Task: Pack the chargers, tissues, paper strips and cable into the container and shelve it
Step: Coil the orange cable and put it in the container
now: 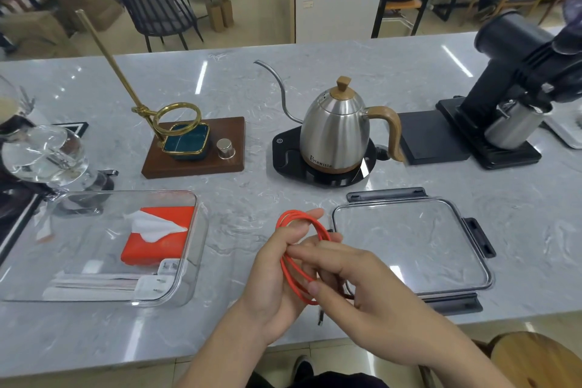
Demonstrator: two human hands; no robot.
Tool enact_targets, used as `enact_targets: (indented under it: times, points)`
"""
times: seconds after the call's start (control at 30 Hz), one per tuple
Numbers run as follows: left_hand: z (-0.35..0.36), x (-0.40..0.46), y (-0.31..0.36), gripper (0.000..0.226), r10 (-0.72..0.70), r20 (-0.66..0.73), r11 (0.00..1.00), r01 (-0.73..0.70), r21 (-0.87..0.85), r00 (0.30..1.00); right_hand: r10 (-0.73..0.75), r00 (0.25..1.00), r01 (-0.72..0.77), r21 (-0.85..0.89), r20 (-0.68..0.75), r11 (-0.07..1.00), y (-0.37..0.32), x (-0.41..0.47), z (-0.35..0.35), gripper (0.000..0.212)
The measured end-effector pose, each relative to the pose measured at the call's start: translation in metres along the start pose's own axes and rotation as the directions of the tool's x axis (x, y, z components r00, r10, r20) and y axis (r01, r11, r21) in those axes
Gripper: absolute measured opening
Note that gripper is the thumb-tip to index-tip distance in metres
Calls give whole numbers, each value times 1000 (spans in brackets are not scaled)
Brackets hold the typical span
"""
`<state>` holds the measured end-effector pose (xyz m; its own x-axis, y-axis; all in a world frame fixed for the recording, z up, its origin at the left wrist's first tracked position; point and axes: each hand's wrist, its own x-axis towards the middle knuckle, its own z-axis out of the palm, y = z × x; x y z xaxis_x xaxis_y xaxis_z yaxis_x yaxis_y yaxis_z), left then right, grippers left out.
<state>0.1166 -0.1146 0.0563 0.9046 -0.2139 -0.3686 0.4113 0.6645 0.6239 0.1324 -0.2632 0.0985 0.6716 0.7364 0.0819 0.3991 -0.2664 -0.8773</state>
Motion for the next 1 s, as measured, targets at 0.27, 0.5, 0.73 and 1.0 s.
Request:
enact_targets:
  times: [0.27,0.5,0.73,1.0]
  points:
    - [-2,3,0,58,78,-43,996,-80,-44,996,-39,996,49,-126,81,991,0,-3,-2,48]
    - [-10,3,13,57,129,-50,966,-137,-221,990,68,998,-68,-31,15,997,7,-14,-17,26]
    - [-17,0,20,59,154,-57,925,-164,-341,986,197,979,-200,-78,-46,977,17,-22,-35,7]
    - [-10,0,13,67,117,-25,966,-119,-227,993,120,990,-130,-161,-68,978,21,-16,-26,5]
